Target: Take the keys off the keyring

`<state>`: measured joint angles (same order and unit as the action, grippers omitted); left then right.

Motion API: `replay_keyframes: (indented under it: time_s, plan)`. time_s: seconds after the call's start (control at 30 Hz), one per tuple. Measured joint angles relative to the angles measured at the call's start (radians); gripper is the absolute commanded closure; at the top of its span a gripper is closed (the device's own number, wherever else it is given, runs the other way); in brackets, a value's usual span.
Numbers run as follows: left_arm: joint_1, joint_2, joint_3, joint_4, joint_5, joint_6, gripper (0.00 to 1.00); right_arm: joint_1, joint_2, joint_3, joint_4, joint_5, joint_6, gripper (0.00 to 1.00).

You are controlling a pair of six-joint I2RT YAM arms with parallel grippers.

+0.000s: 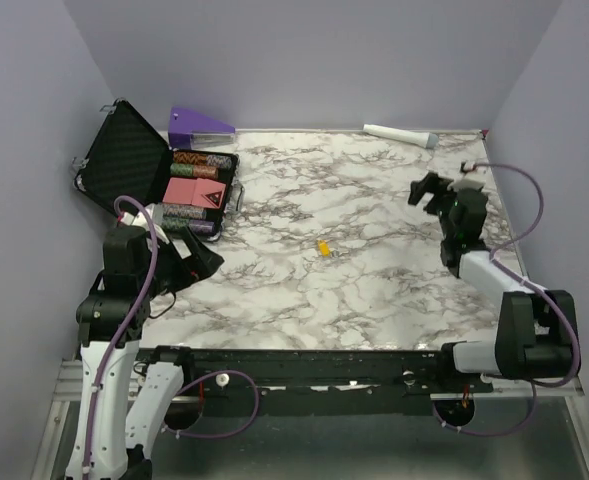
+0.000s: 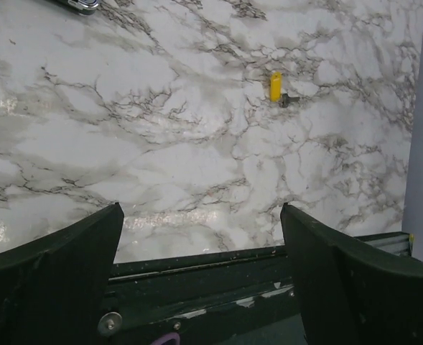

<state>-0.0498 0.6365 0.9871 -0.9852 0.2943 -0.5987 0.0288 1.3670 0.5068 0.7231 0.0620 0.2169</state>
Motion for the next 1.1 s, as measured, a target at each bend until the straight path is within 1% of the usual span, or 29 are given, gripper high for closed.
replay_keyframes:
  time_s: [0.07,0.13,0.2,0.27,0.37,0.47,0.57,0.67,0.8,0.93,1.03,1.1]
  plan:
    - [0.000,0.010,0.003,-0.019,0.015,0.029,0.01,0.000,-0.041,0.183,-0.217,-0.044,0.074,0.00]
    - [-0.007,0.032,0.008,-0.036,0.015,0.045,0.01,0.000,-0.079,0.293,-0.337,-0.105,0.188,0.00]
    - [-0.013,0.047,0.011,-0.047,0.014,0.053,0.01,-0.003,-0.109,0.322,-0.438,-0.182,0.314,0.00]
    - [-0.022,0.054,0.009,-0.045,0.016,0.045,0.01,-0.006,-0.103,0.332,-0.552,-0.273,0.392,0.00]
    - [-0.027,0.044,-0.014,-0.026,0.021,-0.004,0.01,-0.007,-0.057,0.330,-0.742,-0.340,0.457,0.00]
    - [-0.026,0.017,-0.081,0.021,0.046,-0.074,0.01,-0.010,-0.072,0.327,-0.887,-0.362,0.493,0.00]
    - [-0.026,-0.027,-0.184,0.092,0.095,-0.140,0.01,-0.011,-0.108,0.344,-0.973,-0.401,0.509,0.00]
    - [-0.026,-0.045,-0.258,0.149,0.166,-0.184,0.01,-0.011,-0.153,0.357,-1.020,-0.431,0.513,0.00]
    - [-0.038,0.035,-0.229,0.183,0.202,-0.174,0.01,0.001,-0.234,0.358,-1.072,-0.443,0.526,0.00]
    - [-0.080,0.098,-0.201,0.218,0.202,-0.142,0.01,0.044,-0.272,0.358,-1.069,-0.499,0.610,0.00]
    - [-0.203,0.153,-0.177,0.243,0.166,-0.110,0.01,0.079,-0.283,0.370,-1.088,-0.539,0.636,0.00]
    - [-0.318,0.226,-0.134,0.258,0.121,-0.078,0.02,0.090,-0.283,0.394,-1.109,-0.583,0.629,0.00]
